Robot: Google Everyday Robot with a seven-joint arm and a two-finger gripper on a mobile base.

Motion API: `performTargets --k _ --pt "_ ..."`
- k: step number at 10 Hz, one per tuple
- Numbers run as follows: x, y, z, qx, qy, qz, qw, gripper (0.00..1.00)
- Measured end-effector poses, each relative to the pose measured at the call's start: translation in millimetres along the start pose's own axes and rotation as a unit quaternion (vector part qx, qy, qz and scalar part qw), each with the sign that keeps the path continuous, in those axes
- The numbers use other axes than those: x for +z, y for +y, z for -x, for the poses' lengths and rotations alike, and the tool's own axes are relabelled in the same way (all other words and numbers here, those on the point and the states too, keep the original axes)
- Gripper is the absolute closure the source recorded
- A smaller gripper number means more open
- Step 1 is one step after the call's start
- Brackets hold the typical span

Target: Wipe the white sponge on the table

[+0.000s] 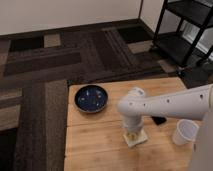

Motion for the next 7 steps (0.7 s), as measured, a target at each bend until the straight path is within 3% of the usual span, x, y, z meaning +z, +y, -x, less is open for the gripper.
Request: performTargets --k 4,7 --pt "-31.8 1.3 57.2 -0.016 -0.035 0.004 0.9993 1.0" --pt "-49.8 6.8 80.4 -0.02 -0.047 0.016 0.9985 1.0"
